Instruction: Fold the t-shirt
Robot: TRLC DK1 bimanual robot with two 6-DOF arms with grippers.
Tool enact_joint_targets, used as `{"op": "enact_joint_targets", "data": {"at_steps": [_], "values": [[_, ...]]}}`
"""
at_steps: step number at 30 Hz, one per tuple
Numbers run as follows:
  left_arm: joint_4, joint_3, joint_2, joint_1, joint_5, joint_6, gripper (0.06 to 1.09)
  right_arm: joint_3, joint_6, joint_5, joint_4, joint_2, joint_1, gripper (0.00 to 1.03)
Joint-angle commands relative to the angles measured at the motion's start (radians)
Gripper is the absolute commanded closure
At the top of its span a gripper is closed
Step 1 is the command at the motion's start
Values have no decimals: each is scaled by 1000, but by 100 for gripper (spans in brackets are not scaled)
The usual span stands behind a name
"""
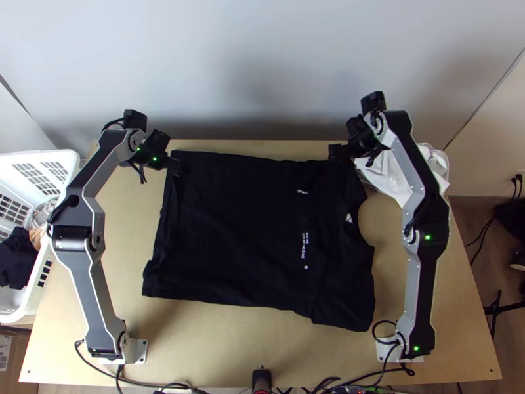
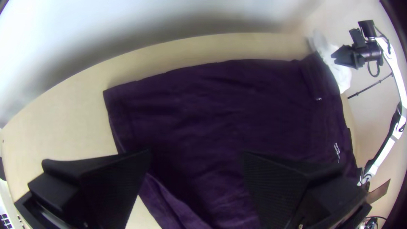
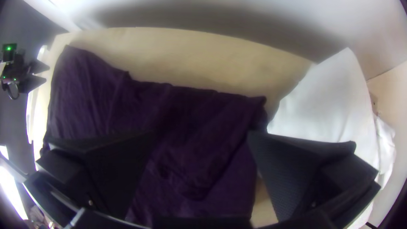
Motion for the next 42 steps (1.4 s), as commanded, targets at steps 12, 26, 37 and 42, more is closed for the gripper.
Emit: {"op": "enact_joint_targets", "data": {"at_steps": [12,26,37,42], "values": [[129,63,106,49,-107,30,10,15,-11,-2,-1,58,-4,5],[141,109,167,40,-90,25,10,4,0,-7,0,76,-15,5],[150,126,182,29,-58,21,11,5,14,-10,28,116,-46,5],[149,135,195,27,-41,22,11,13,22,-10,36,131,-46,5]]}}
